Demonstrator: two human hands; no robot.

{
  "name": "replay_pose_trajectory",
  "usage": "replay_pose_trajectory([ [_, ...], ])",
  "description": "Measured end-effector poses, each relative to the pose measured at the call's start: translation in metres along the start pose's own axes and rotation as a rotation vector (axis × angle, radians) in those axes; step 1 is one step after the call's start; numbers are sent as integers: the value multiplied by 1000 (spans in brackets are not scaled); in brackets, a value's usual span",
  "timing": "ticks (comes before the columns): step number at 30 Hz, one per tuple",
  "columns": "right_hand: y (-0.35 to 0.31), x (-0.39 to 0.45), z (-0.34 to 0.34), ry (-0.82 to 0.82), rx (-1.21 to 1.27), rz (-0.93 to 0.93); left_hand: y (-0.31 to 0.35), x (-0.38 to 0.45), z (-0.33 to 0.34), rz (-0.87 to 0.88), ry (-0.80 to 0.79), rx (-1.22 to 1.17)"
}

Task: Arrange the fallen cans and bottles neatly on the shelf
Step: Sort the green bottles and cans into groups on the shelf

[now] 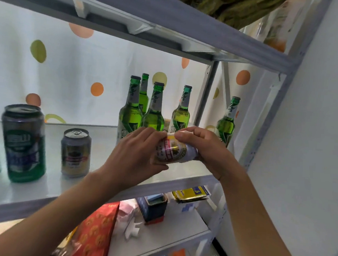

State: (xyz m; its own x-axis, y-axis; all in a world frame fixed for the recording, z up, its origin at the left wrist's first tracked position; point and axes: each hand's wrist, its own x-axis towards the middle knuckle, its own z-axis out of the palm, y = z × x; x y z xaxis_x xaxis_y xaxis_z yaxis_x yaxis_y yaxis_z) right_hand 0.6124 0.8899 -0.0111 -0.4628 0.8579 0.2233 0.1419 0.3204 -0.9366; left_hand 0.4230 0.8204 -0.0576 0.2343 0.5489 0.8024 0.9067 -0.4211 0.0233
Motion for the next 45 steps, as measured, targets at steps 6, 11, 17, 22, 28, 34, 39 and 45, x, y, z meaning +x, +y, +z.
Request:
replay_pose_trajectory([
  [6,-13,-12,45,48,121,-76,-5,-26,-14,-345,151,-73],
  [11,-23,-14,94,150,-37,-181,-12,-42,-25,-469,200,12],
  [17,-22,1,130,166,29,-251,-30,-57,-39,-542,175,72],
  [22,-15,10,147,130,8,-234,-54,-83,-52,-502,10,-104],
  [28,6,24,163,107,-67,-205,-73,-99,-63,-457,-66,-60],
  [34,31,40,172,100,-25,-122,-77,-106,-67,-449,-78,-37],
  [39,45,45,179,63,27,-102,-79,-110,-67,-398,-94,-15],
  [45,48,39,181,32,37,-108,-79,-108,-65,-404,-122,11],
])
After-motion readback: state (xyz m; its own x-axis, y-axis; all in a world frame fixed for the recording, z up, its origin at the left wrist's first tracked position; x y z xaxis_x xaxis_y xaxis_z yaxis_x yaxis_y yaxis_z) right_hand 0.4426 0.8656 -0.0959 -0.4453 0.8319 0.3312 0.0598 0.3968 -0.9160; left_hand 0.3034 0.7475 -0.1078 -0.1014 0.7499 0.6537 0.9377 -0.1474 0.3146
